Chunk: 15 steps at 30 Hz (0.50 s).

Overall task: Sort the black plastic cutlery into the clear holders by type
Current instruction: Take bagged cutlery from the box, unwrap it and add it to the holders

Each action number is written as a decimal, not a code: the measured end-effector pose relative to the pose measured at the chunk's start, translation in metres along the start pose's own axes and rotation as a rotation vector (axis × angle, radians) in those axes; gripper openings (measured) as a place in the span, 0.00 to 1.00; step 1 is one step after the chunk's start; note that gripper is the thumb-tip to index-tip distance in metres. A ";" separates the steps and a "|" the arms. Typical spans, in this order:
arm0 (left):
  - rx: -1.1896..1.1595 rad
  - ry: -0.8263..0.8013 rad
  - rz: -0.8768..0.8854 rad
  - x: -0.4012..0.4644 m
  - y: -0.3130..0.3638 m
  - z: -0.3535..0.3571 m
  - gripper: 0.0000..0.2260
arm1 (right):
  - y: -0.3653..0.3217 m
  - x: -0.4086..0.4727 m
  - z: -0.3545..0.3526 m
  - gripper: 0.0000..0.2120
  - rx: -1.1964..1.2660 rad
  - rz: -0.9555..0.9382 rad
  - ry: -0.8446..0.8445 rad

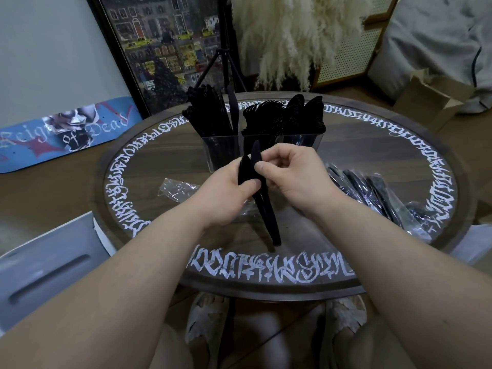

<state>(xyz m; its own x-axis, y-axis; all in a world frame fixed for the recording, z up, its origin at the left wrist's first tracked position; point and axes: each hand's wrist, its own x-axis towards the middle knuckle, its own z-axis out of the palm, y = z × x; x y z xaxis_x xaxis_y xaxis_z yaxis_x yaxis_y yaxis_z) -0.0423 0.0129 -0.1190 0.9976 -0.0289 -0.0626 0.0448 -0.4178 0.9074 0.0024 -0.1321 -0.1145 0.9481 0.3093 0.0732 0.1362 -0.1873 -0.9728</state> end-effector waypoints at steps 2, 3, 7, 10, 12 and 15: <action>0.006 0.061 -0.027 0.000 0.000 -0.001 0.10 | 0.000 -0.001 -0.003 0.07 0.016 0.017 0.008; 0.012 0.099 -0.036 0.000 0.001 -0.001 0.08 | 0.000 -0.001 -0.005 0.07 0.023 0.019 0.011; 0.005 0.233 -0.041 0.000 0.008 -0.003 0.06 | -0.003 -0.006 -0.014 0.08 0.072 0.007 -0.050; 0.000 0.206 -0.043 -0.002 0.011 -0.001 0.05 | -0.003 -0.008 -0.016 0.08 0.028 -0.029 -0.128; 0.002 0.173 -0.043 -0.003 0.012 0.002 0.05 | -0.002 -0.008 -0.016 0.07 0.015 -0.038 -0.127; 0.001 0.216 -0.051 -0.001 0.013 0.002 0.04 | -0.003 -0.008 -0.016 0.06 0.044 -0.043 -0.093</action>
<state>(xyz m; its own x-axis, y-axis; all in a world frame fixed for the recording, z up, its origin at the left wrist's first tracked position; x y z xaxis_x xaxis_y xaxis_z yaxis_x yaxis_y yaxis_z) -0.0425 0.0053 -0.1077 0.9820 0.1881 -0.0180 0.0961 -0.4150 0.9047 -0.0008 -0.1490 -0.1082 0.9105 0.4021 0.0963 0.1616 -0.1317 -0.9780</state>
